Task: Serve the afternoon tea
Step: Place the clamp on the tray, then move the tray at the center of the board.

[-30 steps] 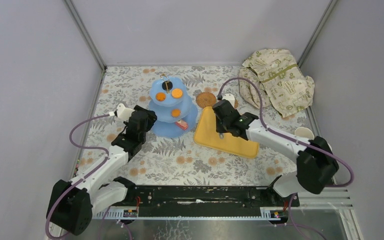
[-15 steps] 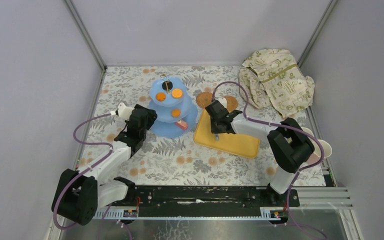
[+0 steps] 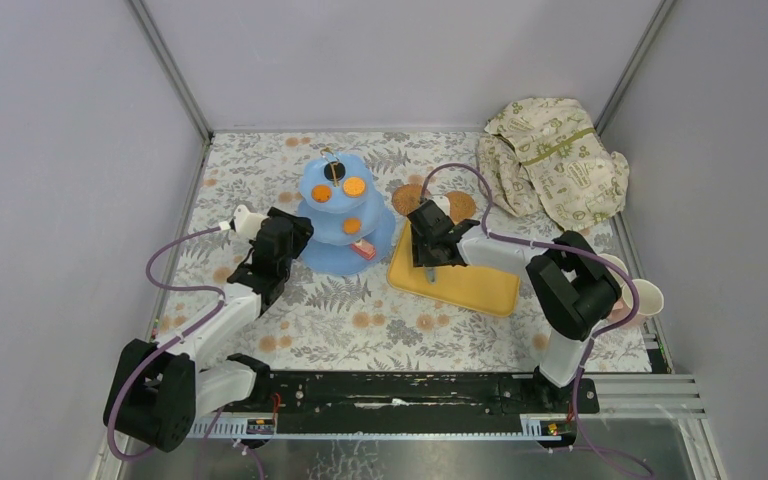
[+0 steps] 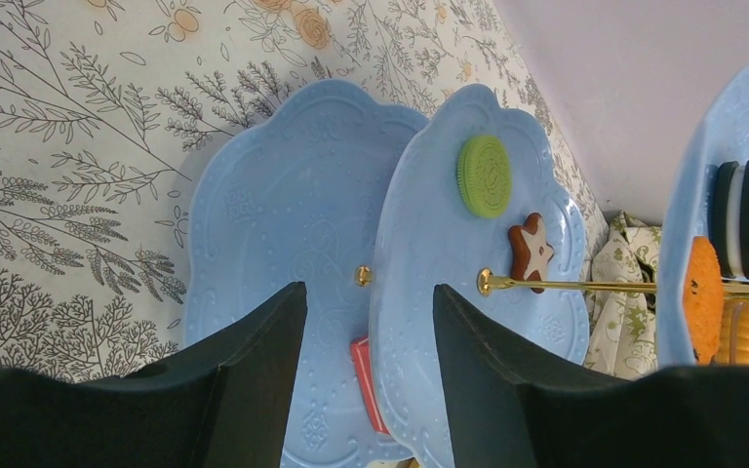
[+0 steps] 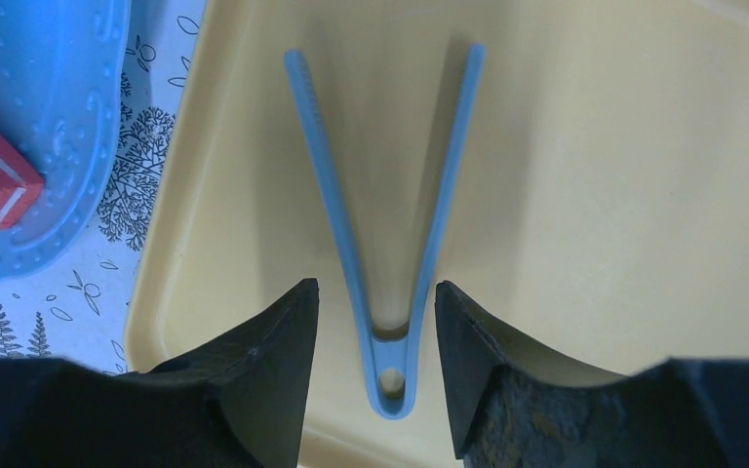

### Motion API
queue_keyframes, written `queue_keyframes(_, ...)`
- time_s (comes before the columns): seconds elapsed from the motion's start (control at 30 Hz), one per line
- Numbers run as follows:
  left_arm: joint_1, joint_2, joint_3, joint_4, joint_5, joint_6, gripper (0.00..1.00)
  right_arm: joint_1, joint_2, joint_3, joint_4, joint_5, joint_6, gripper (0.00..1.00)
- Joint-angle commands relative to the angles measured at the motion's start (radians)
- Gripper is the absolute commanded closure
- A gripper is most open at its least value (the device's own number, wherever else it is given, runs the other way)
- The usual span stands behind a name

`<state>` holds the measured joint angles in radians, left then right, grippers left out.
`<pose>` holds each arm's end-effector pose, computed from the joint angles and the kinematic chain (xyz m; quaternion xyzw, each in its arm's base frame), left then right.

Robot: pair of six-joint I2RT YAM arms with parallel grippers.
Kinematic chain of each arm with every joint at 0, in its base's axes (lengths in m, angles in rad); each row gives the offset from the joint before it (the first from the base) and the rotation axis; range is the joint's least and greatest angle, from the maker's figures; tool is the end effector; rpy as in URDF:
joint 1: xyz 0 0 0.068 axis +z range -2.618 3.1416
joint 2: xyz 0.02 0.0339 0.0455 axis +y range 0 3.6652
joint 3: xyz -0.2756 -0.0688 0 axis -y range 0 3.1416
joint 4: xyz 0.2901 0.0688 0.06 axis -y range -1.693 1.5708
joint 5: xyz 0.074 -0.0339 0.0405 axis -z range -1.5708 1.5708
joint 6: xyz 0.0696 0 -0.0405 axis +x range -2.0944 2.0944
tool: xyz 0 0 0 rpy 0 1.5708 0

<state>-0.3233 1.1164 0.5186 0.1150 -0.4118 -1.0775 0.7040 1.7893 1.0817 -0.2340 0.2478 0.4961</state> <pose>0.2882 -0.0672 0.1835 -0.4068 0.7398 -0.1928 0.5001 0.3331 0.2604 0.1252 -0.0599 0.9425 0.0764 0.3198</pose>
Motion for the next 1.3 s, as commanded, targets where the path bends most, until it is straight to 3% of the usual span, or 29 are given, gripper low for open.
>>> queue_keyframes(0.0, 0.009, -0.017, -0.012, 0.049, 0.003, -0.001, 0.43, -0.003, -0.018, -0.02, 0.021, -0.012, 0.017, 0.45)
queue_keyframes(0.63, 0.008, -0.031, -0.01, 0.046, 0.005, 0.002, 0.43, 0.172, -0.092, -0.169, 0.017, 0.032, 0.156, 0.43)
queue_keyframes(1.27, 0.014, -0.033, -0.011, 0.048, 0.014, -0.002, 0.43, 0.396, -0.059, -0.157, -0.024, 0.057, 0.269, 0.43)
